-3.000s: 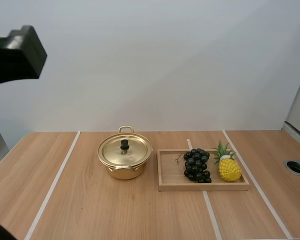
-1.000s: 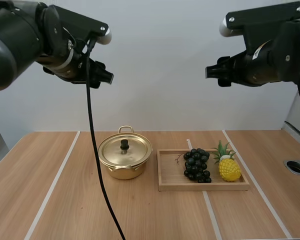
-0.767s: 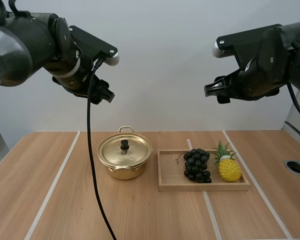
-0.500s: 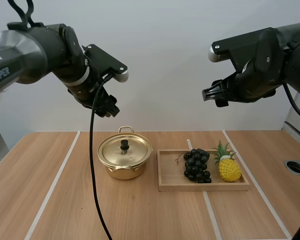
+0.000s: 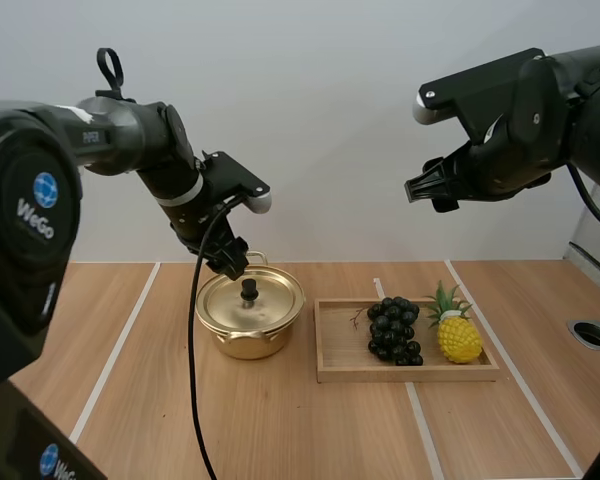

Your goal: Open the pot, put the grape inside, and close it

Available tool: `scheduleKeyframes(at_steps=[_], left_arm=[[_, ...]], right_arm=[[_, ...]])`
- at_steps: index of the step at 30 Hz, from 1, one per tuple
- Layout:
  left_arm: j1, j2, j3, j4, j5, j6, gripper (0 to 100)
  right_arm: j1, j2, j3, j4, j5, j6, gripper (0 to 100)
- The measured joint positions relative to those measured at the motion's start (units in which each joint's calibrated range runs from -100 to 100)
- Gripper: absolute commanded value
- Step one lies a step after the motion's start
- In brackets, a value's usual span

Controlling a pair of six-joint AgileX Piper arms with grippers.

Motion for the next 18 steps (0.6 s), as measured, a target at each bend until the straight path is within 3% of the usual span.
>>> scheduleKeyframes(at_steps=[10,18], left_arm=[[-0.2,5.54,-6.0,-4.75,3.76,1.23,100],[-3.06,8.87,-8.58,-4.86,5.12,1.21,100]], right_arm=[[0.0,0.0,0.0,3.78,0.56,-1.36,100],[0.0,0.0,0.0,4.77,2.11,-2.45,100]])
